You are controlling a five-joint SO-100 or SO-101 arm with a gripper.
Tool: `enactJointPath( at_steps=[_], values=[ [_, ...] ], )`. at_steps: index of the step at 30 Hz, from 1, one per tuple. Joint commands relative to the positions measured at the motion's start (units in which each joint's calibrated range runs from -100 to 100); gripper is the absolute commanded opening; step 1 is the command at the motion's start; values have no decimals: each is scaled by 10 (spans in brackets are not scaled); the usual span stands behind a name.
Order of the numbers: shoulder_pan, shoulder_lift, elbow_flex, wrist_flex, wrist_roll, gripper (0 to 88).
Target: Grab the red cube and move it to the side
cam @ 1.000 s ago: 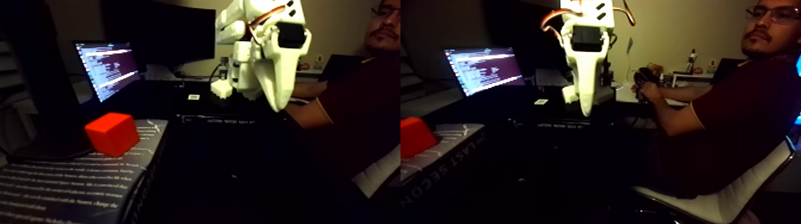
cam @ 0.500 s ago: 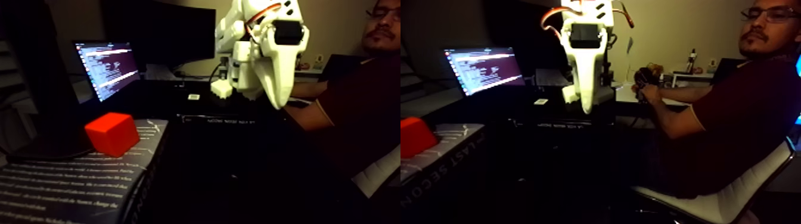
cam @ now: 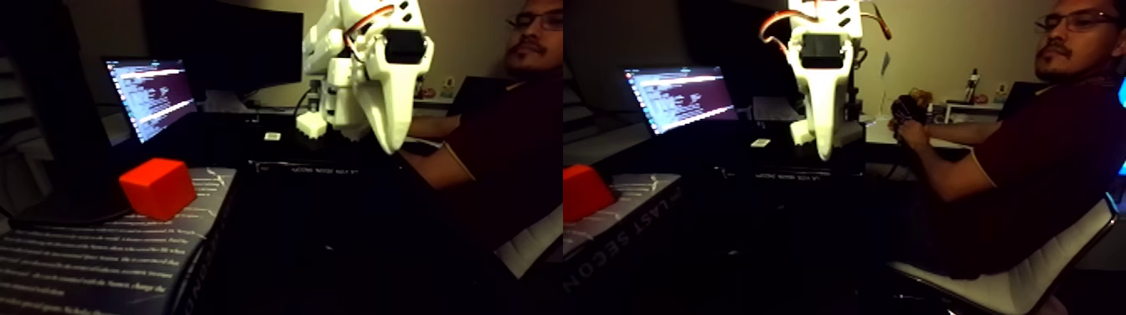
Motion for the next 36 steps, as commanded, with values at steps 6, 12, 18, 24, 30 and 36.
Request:
enactJointPath(
  at_steps=[6, 12, 18, 24, 30, 36],
  values=[
    [4, 0, 0, 0, 3, 5],
    [19, 0, 0, -1, 3, 5],
    [31, 0, 0, -1, 3, 5],
    [35, 0, 0, -2, 3, 5],
    [35, 0, 0, -2, 3, 5],
    [35, 0, 1, -2, 3, 5]
  ],
)
